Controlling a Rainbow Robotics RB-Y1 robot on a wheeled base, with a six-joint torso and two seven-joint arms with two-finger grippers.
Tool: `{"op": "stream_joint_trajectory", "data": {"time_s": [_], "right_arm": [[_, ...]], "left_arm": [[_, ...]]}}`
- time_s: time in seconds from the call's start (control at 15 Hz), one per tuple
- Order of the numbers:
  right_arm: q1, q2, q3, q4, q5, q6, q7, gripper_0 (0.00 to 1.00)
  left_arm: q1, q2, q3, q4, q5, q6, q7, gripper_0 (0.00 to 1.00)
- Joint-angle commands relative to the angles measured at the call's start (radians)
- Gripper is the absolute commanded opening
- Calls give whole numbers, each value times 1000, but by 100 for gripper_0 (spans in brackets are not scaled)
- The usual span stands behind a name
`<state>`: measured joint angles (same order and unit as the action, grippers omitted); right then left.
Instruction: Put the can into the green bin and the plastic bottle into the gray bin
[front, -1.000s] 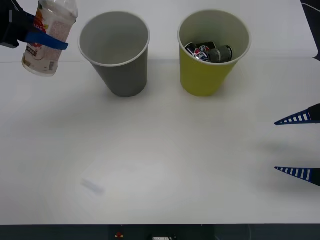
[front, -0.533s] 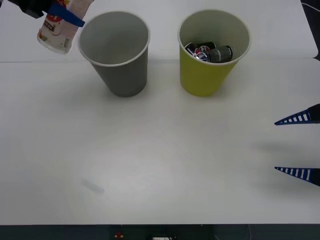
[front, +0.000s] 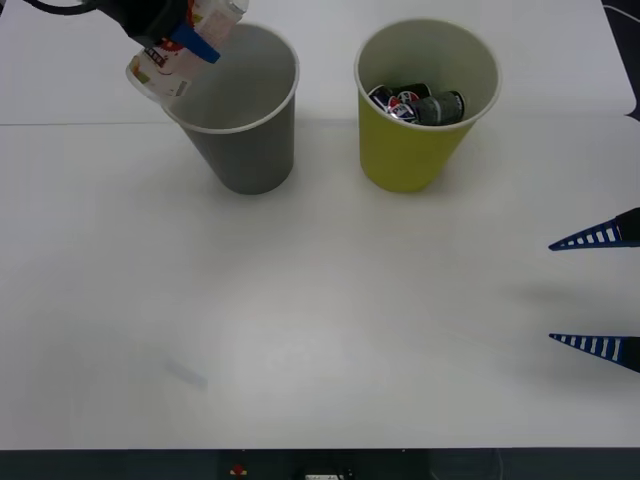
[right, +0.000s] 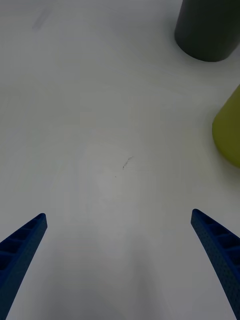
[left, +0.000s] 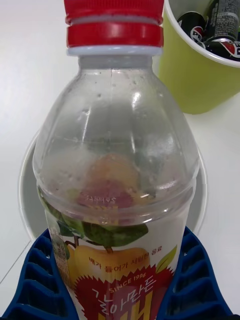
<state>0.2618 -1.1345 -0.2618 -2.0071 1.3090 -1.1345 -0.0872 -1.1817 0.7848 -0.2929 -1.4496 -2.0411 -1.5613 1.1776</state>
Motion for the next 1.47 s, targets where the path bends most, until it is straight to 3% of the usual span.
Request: {"op": "stream_joint_trajectory", "data": {"time_s": [0.07, 0.2, 0.27, 0.33, 0.4, 0.67, 0.8, 1.13, 1.47], "right_arm": [[0, 0, 0, 0, 0, 0, 0, 100], [0, 0, 0, 0, 0, 0, 0, 100], [0, 0, 0, 0, 0, 0, 0, 100], [0, 0, 0, 0, 0, 0, 0, 100], [0, 0, 0, 0, 0, 0, 0, 100], [0, 0, 0, 0, 0, 0, 0, 100], [0, 0, 0, 0, 0, 0, 0, 100], [0, 0, 0, 0, 0, 0, 0, 100], [0, 0, 0, 0, 0, 0, 0, 100]], "left_arm": [[-1, -29, 0, 0, -18, 12, 1, 0], [1, -42, 0, 0, -27, 27, 1, 4], [1, -47, 0, 1, -30, 33, 1, 52], [1, -52, 0, 1, -30, 38, -1, 85], [1, -55, 0, 1, -30, 40, -12, 100], [2, -55, 0, 0, -7, 46, -44, 100], [5, -29, 1, 0, 65, 58, -69, 100], [136, 74, 110, -46, 228, 70, -314, 100], [415, 159, 327, -137, 429, 70, -598, 100]]}}
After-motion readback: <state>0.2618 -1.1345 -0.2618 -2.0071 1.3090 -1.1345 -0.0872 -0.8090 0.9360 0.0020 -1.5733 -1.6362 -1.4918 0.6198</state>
